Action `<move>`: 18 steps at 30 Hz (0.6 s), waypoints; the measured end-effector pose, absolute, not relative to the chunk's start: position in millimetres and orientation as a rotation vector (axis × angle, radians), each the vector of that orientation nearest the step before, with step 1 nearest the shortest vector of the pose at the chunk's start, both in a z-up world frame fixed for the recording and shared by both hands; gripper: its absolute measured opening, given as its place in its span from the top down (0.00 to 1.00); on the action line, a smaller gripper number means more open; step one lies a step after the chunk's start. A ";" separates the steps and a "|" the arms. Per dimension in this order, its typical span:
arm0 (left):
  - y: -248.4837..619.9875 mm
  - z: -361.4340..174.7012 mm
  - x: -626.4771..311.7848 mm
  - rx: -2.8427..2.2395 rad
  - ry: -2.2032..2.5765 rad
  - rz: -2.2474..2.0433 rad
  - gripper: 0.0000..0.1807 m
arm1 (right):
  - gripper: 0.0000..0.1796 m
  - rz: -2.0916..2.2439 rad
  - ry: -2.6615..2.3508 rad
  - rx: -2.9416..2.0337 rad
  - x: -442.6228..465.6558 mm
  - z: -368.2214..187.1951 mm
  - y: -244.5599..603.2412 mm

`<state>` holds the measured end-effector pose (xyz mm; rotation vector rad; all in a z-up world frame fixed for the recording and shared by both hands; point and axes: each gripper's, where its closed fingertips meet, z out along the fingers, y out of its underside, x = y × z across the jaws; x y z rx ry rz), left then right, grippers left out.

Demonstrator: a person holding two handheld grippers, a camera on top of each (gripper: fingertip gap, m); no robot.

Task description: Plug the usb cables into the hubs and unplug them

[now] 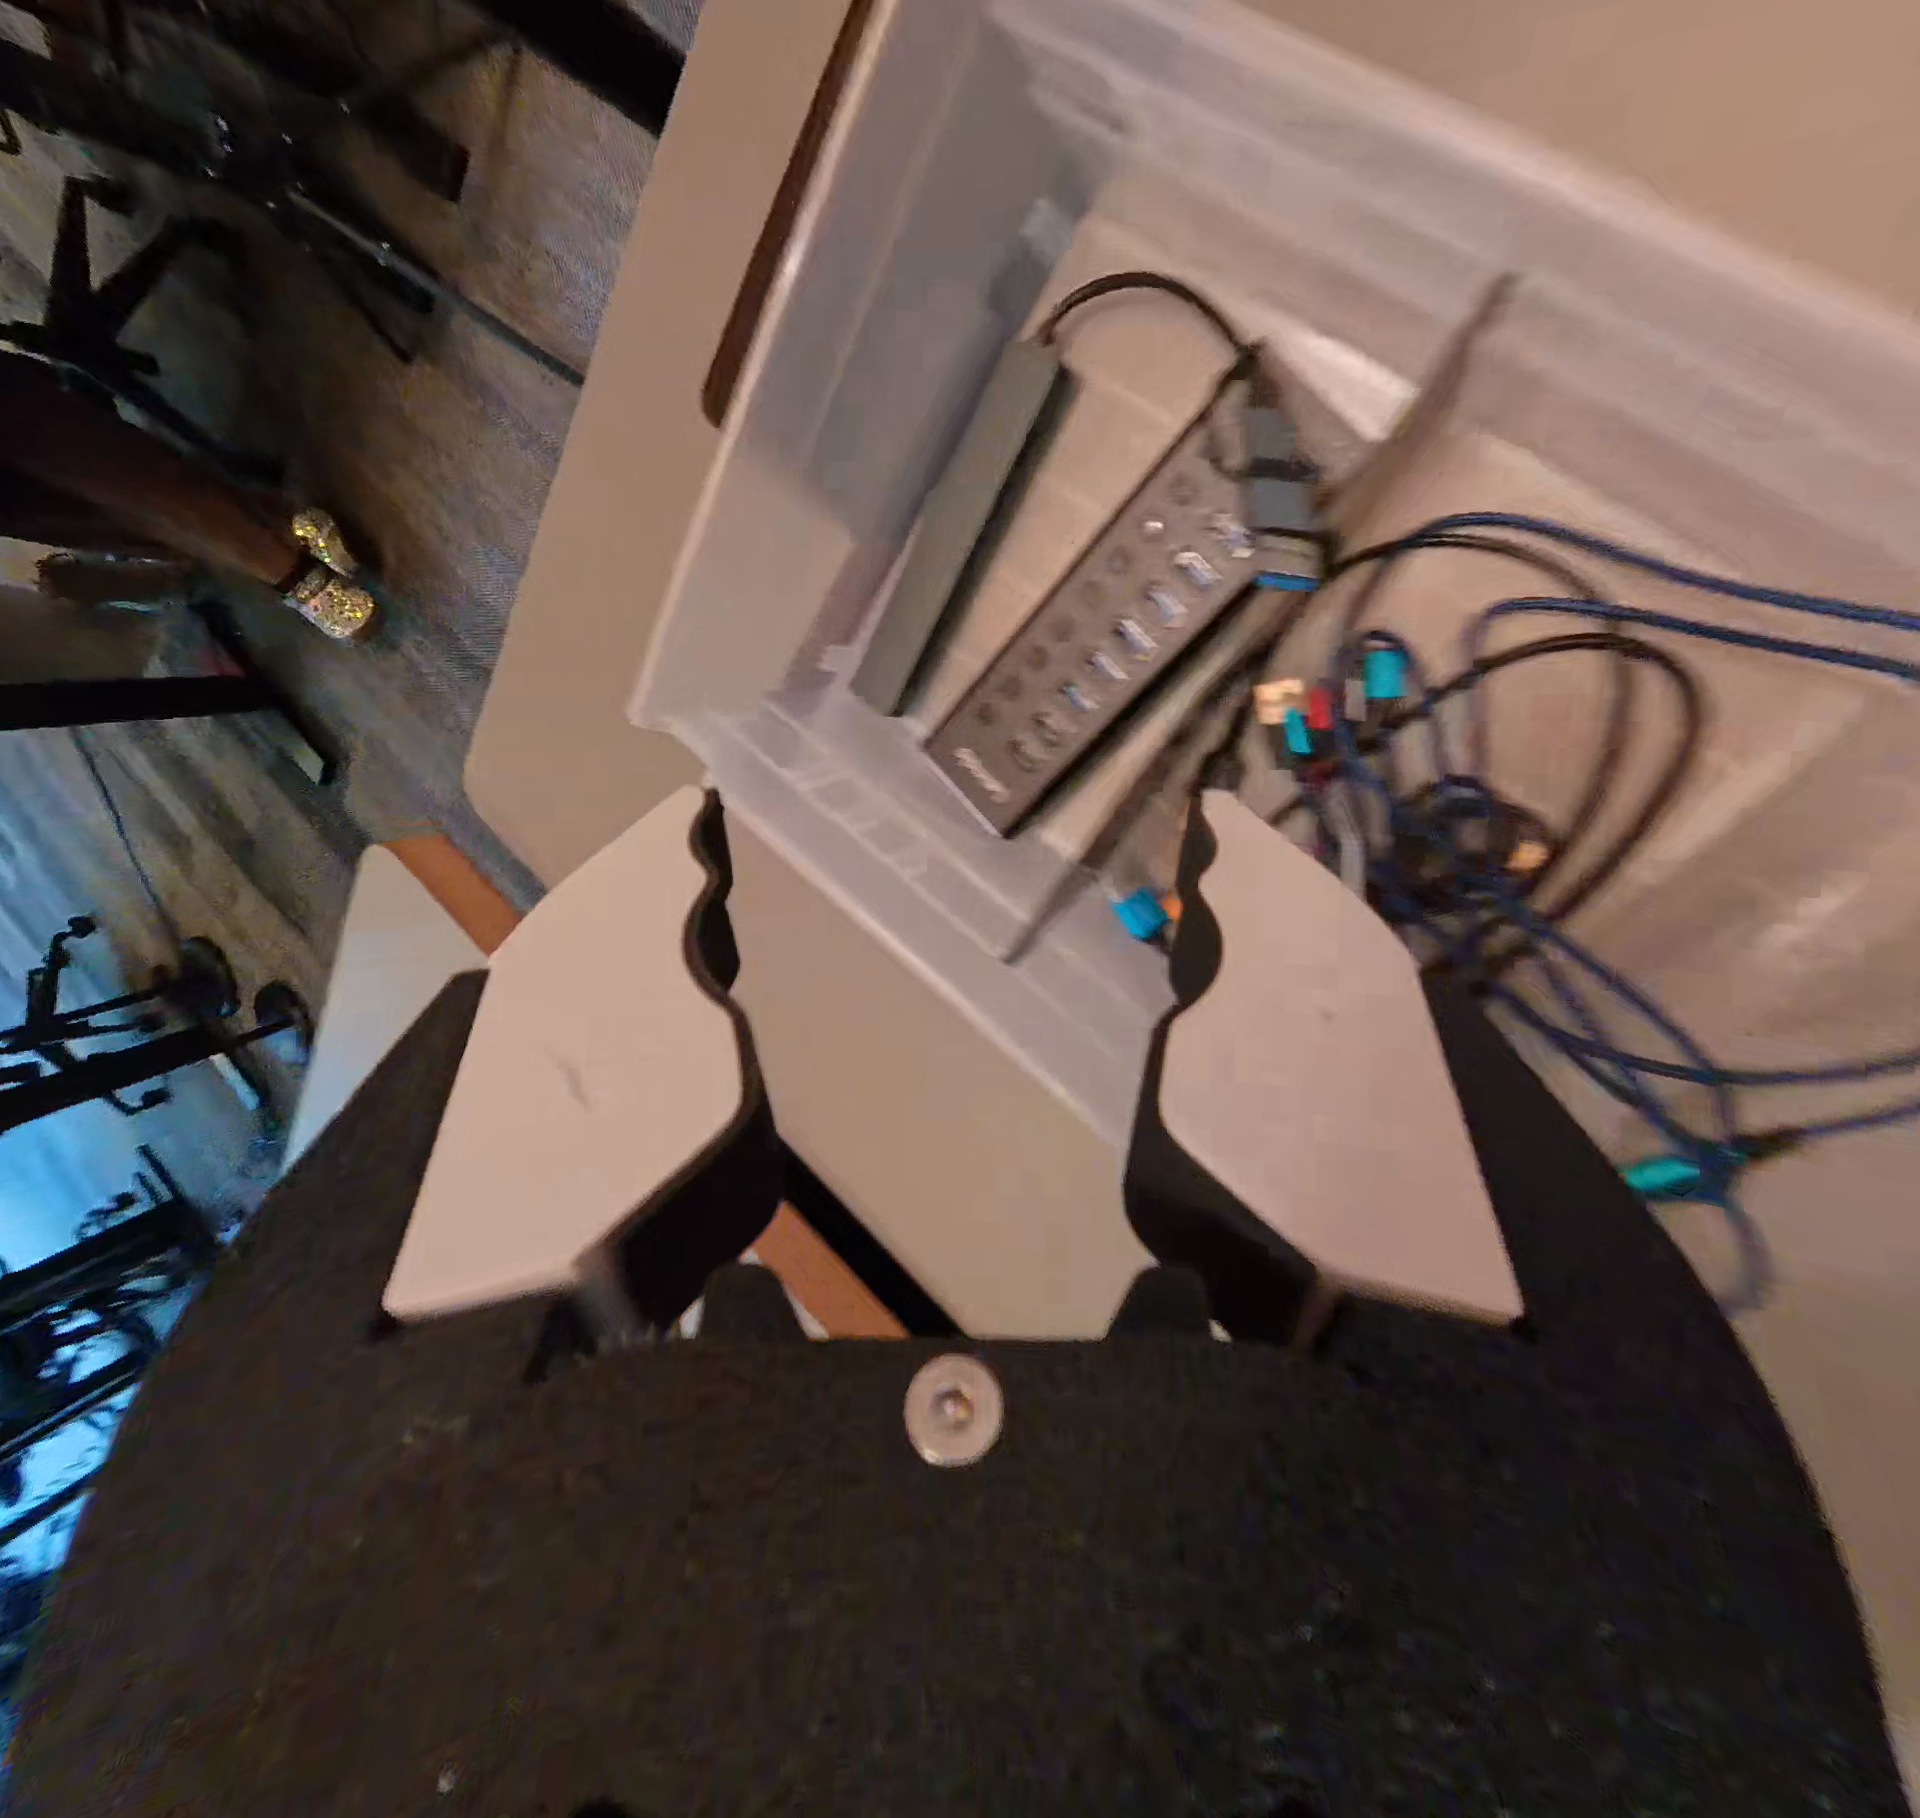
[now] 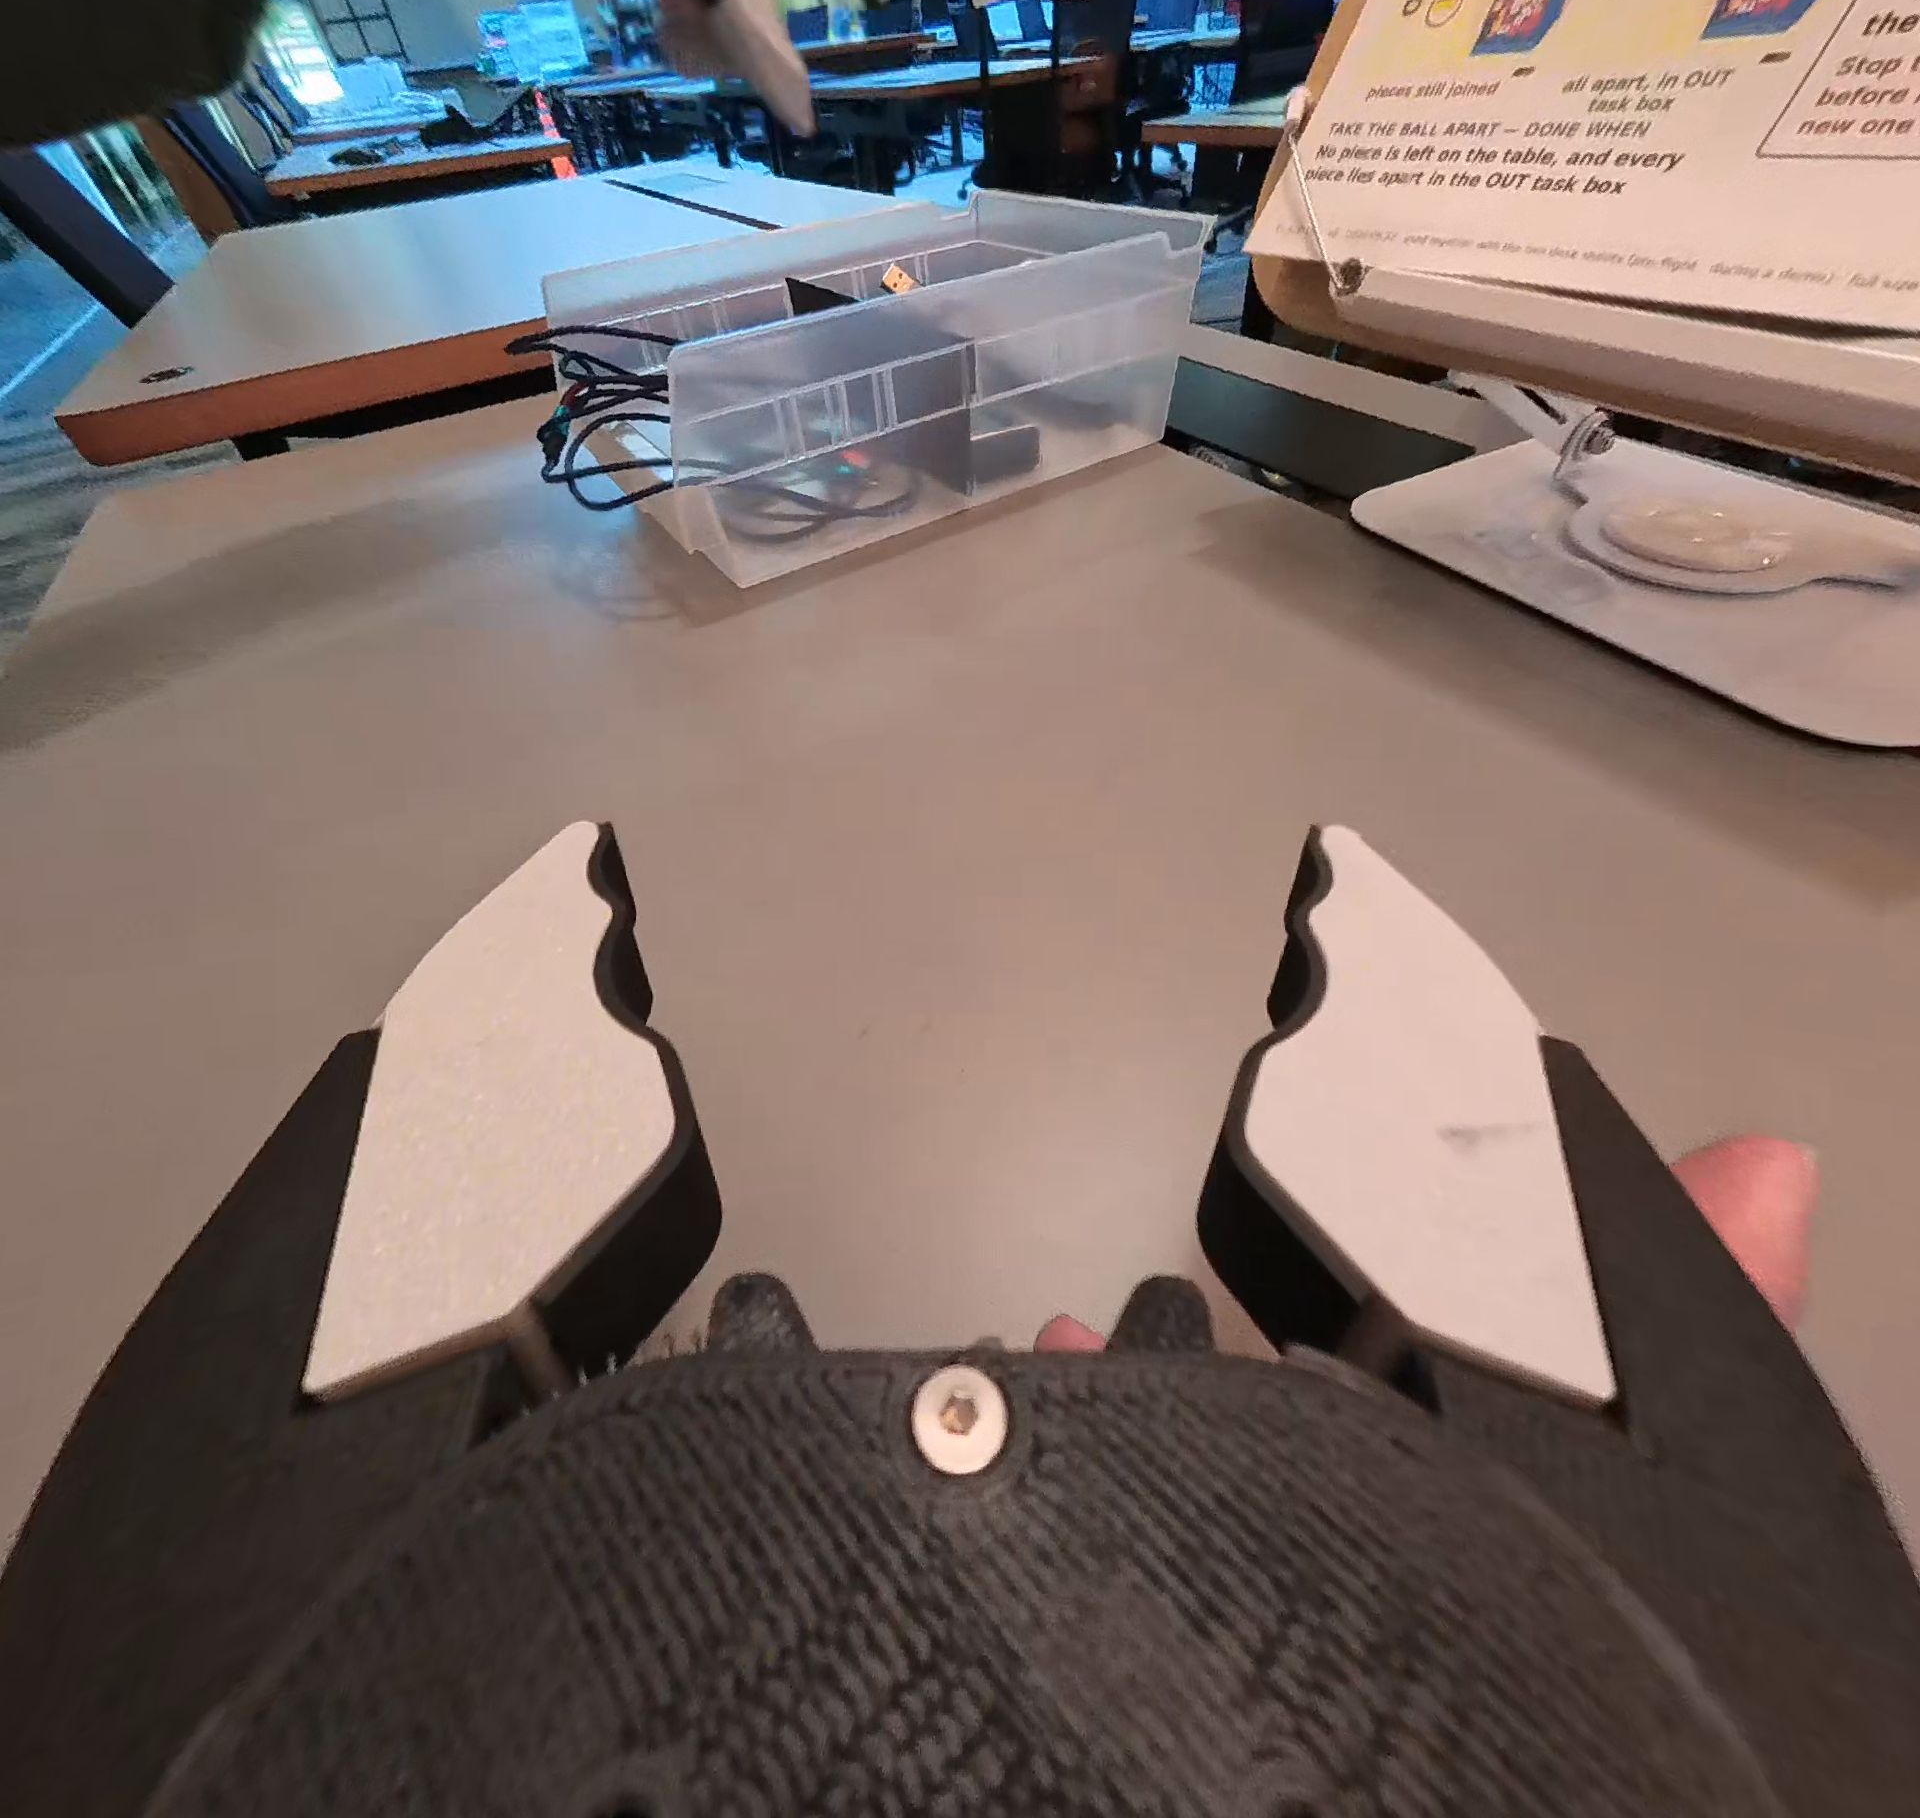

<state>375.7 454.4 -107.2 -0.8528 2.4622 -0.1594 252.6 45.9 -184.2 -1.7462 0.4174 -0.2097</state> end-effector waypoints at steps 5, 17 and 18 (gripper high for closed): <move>465.2 -162.2 416.9 -0.762 2.721 0.035 0.56 | 0.35 -0.181 0.414 -1.726 251.6 -181.8 44.3; 483.2 -241.6 406.7 -0.487 2.967 0.565 0.68 | 0.39 -0.137 0.436 -1.691 253.3 -179.0 40.8; 482.7 -244.3 405.0 -0.490 2.990 0.571 0.68 | 0.39 -0.135 0.436 -1.684 253.3 -178.2 40.1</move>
